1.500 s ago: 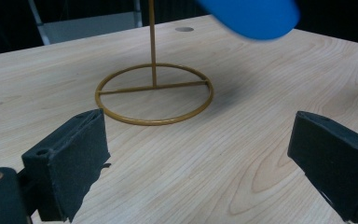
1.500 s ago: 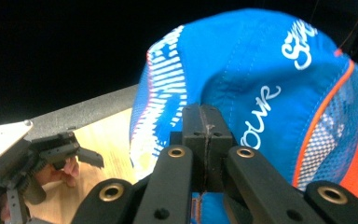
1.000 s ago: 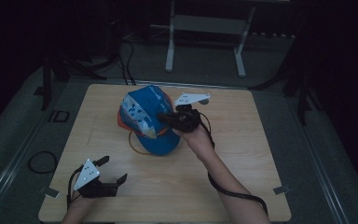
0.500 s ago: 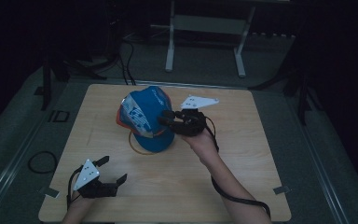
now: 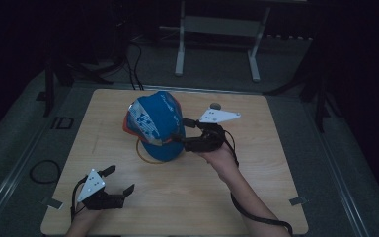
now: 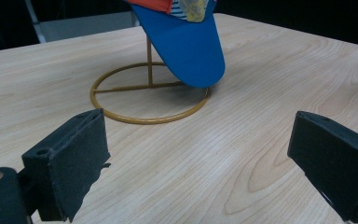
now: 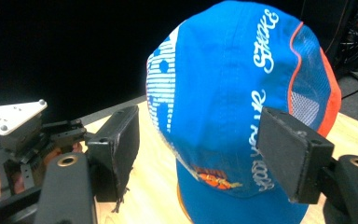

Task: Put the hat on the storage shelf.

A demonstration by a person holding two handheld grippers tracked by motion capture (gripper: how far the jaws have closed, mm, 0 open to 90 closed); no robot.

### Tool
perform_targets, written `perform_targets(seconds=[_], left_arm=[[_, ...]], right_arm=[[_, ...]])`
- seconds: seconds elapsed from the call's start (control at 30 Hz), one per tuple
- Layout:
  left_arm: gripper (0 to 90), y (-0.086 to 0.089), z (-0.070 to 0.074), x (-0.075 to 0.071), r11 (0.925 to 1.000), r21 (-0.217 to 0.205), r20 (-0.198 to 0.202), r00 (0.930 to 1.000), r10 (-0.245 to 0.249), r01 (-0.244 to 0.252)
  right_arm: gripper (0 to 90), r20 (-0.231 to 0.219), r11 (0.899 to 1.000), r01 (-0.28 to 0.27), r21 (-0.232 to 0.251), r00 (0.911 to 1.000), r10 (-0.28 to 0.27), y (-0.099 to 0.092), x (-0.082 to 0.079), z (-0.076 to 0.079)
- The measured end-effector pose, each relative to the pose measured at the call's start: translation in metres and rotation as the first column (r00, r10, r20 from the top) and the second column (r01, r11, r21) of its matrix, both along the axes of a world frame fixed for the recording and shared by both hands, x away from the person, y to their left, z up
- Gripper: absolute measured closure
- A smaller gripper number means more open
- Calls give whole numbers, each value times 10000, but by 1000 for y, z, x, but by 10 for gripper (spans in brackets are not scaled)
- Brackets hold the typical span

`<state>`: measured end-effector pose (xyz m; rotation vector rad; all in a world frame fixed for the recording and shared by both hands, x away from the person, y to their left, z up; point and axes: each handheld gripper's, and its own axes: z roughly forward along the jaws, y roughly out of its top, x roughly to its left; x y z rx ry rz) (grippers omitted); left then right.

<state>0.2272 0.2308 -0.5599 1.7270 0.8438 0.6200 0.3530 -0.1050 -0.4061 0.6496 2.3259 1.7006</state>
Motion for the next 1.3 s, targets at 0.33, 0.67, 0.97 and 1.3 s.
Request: perform_targets(seconds=[0.33,0.67,0.97,1.3], left_arm=[[53,-1,-1,1,10000,29,-54,10000,-50,50],[53,-1,-1,1,10000,11,-58,10000,-77,77],[53,-1,-2,1,10000,-4,-81,9999,-74,74],[53,-1,-1,1,10000,38,-34,10000,20,-19]], right_arm=[[189,129,9996,-262,-105,9996,264,-11,-5,-21],[165,-137,9948,-718,-718,9974,710,-17,-12,-55],[140,-242,9903,-848,-1099,9963,826,-25,-15,-91],[146,-279,9777,-1108,-1785,9938,1075,-36,-18,-119]])
